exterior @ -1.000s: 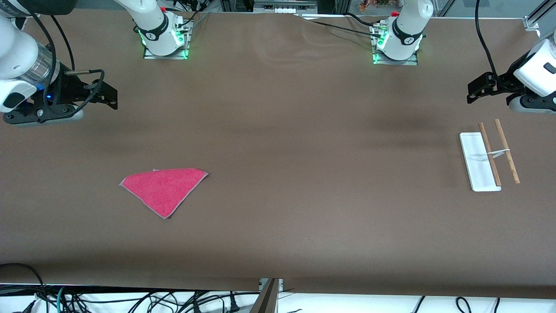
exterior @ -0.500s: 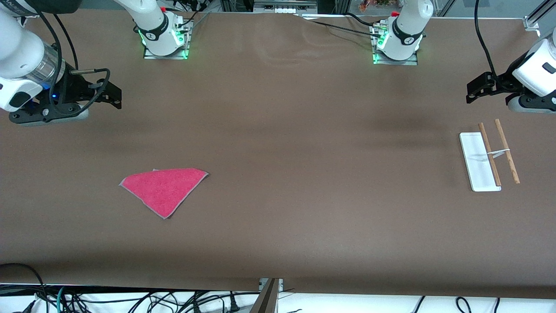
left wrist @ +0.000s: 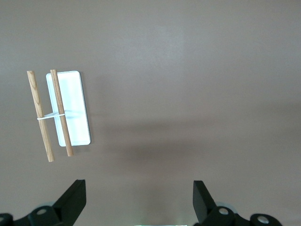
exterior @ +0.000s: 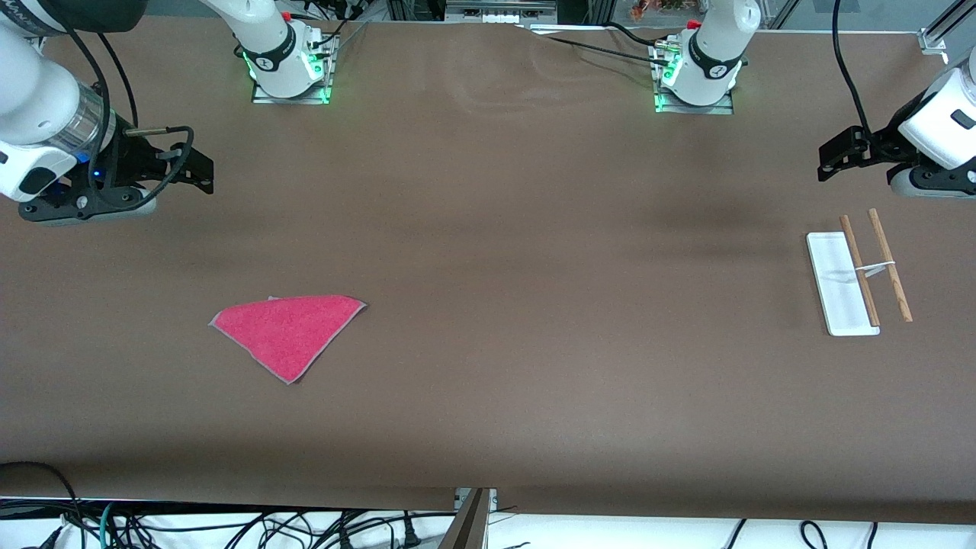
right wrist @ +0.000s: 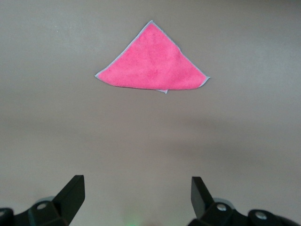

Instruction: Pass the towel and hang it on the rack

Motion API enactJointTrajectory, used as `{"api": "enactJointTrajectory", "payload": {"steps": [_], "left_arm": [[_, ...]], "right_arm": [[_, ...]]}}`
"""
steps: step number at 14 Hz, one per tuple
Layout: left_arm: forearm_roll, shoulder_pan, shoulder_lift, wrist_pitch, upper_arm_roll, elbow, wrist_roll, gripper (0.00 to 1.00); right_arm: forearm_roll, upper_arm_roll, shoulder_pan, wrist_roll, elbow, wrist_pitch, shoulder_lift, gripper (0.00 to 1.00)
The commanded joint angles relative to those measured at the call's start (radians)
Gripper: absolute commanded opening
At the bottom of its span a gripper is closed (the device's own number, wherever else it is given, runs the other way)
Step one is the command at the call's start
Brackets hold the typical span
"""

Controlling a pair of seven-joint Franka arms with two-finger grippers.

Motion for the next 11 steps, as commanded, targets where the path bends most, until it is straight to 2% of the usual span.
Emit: {"api": "enactJointTrajectory", "payload": {"steps": [1, 11], "left_arm": [[0.012, 0.004, 0.013, -0.007, -0.006, 0.029, 0.016, 1.00], [0.011, 0.004, 0.013, -0.007, -0.006, 0.029, 0.017, 1.00]], "right_arm": [[-0.014, 0.003, -0.003, 0.006, -0.004, -0.002, -0.002, 1.00], [-0.014, 0.003, -0.004, 0.006, -0.012, 0.004, 0.005, 1.00]]}}
